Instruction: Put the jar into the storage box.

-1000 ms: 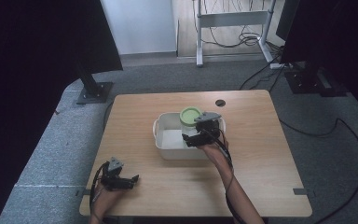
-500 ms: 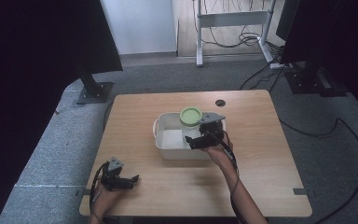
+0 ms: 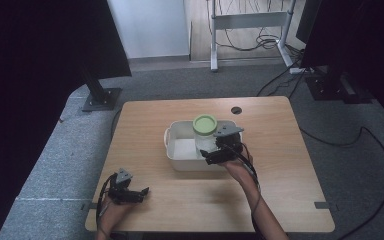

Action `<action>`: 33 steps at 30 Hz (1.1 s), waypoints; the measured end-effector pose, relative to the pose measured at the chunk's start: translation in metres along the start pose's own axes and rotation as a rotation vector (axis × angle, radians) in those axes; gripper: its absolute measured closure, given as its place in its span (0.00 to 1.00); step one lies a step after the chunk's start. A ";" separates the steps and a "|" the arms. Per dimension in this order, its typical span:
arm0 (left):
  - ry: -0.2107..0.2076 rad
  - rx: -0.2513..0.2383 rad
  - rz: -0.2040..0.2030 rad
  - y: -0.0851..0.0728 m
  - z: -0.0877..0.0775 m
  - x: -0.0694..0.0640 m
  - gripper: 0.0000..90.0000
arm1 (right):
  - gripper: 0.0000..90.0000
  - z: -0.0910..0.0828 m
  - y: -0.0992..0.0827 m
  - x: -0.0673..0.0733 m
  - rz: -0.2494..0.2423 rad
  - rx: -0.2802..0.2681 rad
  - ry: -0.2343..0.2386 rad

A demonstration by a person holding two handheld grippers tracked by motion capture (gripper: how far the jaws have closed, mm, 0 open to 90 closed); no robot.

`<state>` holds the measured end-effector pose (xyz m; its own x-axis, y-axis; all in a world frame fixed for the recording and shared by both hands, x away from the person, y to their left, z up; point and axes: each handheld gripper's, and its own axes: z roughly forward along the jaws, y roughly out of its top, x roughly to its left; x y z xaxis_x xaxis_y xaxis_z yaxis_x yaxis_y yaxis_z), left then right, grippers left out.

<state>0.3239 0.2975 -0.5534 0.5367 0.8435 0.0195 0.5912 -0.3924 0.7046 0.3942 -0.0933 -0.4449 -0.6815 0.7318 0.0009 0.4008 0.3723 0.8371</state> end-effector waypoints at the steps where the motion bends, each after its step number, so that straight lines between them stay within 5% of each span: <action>1: 0.000 0.000 0.000 0.000 0.000 0.000 0.01 | 0.03 -0.001 0.000 0.000 -0.001 0.000 0.000; 33: 0.000 0.000 0.000 0.000 0.000 0.000 0.01 | 0.03 -0.020 -0.012 -0.001 -0.016 -0.006 0.011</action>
<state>0.3239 0.2974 -0.5534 0.5366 0.8436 0.0196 0.5911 -0.3924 0.7047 0.3778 -0.1104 -0.4443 -0.6945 0.7195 -0.0070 0.3859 0.3807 0.8404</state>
